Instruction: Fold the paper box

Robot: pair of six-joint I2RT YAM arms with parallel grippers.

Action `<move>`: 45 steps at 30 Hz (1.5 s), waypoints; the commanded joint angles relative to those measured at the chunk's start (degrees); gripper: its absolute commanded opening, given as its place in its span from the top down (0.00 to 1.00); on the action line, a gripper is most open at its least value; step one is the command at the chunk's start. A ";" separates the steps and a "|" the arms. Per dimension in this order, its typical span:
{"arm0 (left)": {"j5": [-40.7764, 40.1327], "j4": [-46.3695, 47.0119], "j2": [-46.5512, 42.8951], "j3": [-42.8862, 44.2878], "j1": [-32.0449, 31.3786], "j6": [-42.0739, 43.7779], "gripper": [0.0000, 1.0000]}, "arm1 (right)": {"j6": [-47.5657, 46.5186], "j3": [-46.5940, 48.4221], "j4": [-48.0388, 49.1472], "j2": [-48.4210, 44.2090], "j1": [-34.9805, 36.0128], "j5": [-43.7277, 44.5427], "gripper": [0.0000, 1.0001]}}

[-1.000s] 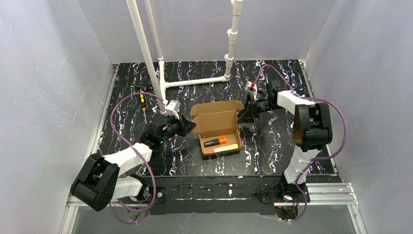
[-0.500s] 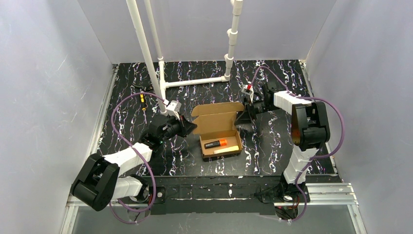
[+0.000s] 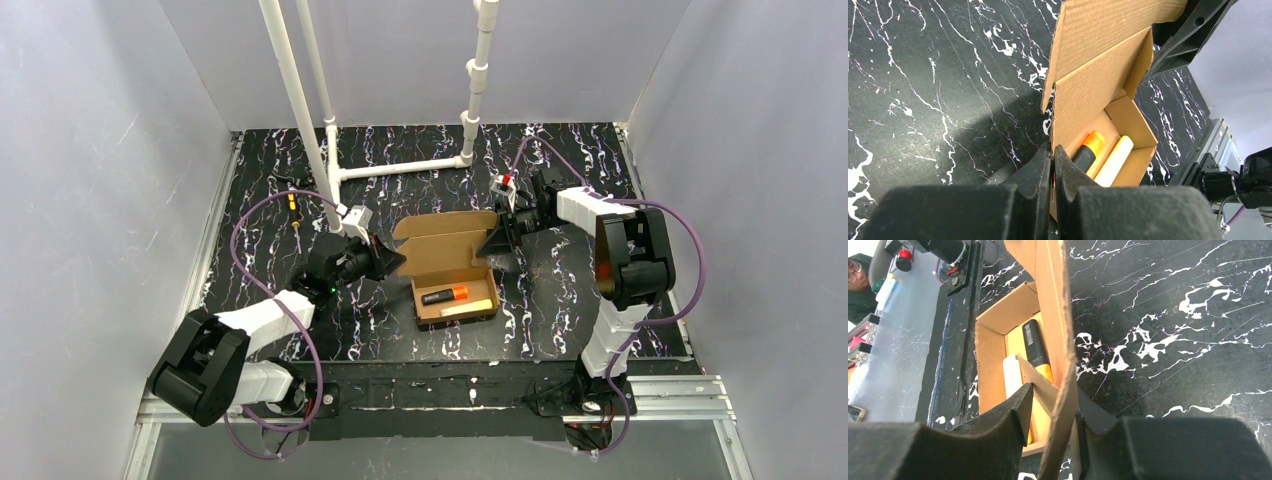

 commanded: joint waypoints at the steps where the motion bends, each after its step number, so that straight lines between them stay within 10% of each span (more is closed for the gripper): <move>1: 2.39 2.02 0.87 2.82 -0.48 -0.58 1.00 | 0.33 1.63 0.66 0.09 0.56 -2.44 0.64; 8: 1.28 2.02 1.09 3.05 -0.49 -1.43 0.97 | -6.40 2.95 -5.84 0.30 0.56 -3.91 0.83; 12: -0.30 1.93 0.08 2.55 -0.50 -2.93 0.71 | -11.13 4.39 -10.79 1.14 0.47 -3.88 0.99; 21: 1.12 -3.12 -13.77 -4.70 4.90 -5.84 0.32 | -35.33 9.58 -33.92 4.75 -1.90 -4.88 0.99; 24: -7.59 -13.79 -26.88 -10.03 6.59 -2.47 0.42 | -45.81 11.99 -44.17 7.74 -1.91 -5.19 0.99; 27: 0.63 -12.65 -15.81 -5.64 6.80 1.35 0.63 | -45.65 11.74 -44.22 7.11 -1.78 -6.02 0.99; 45: 14.44 1.05 4.24 4.98 -2.51 2.47 0.55 | -45.08 11.98 -44.15 8.56 -1.64 -5.84 0.99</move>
